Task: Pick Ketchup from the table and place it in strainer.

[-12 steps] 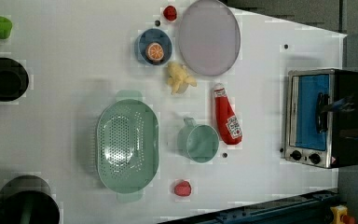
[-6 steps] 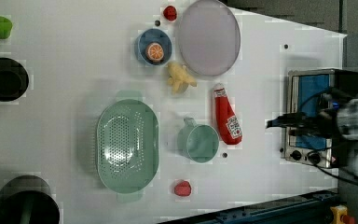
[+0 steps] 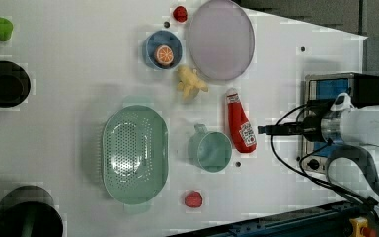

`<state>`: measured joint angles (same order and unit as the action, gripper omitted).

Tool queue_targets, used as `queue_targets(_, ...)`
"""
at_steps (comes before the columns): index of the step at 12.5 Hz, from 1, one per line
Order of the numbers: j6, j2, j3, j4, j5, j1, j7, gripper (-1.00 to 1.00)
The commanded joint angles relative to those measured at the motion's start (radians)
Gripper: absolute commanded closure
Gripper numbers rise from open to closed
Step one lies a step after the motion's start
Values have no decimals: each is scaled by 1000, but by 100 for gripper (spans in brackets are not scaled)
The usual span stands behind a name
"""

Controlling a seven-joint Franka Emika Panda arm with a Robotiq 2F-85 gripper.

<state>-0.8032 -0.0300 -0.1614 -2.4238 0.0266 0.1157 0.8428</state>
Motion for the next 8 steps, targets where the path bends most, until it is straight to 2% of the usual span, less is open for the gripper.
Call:
queue_targets(1,-45,-67,0,3,0,-5,94,-100)
queue_targets(8,-197,-247,10,2,-1,-5,92,-100)
